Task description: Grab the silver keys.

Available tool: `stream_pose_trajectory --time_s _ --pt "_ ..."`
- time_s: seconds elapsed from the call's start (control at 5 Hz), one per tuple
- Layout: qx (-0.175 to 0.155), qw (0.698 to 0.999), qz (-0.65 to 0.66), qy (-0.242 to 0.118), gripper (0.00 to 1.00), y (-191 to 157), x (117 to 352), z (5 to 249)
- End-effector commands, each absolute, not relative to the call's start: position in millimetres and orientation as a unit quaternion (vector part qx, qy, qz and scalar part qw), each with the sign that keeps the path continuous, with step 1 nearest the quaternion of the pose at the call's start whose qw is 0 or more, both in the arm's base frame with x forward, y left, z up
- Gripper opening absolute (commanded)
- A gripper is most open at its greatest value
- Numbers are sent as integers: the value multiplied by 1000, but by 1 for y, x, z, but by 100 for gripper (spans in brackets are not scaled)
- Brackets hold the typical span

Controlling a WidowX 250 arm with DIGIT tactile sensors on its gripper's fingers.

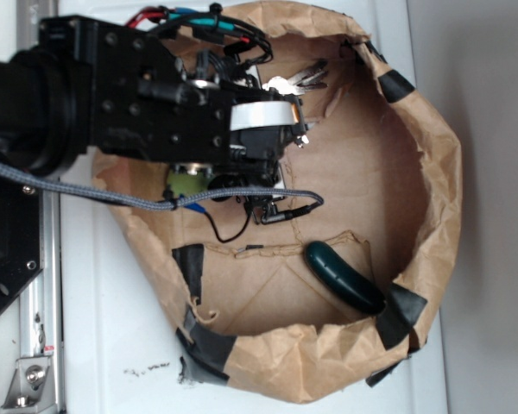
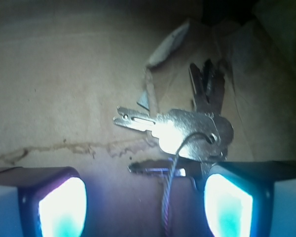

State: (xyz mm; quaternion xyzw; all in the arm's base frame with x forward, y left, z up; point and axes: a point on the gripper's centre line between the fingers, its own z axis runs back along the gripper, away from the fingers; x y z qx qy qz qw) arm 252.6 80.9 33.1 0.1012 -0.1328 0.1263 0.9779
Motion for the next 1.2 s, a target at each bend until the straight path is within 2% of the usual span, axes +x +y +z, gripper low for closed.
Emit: stream_pose_trajectory --time_s 0.0,1.0 --pt "95 973 128 -168 0 83 256 52" --pt "98 972 130 -170 0 81 257 58"
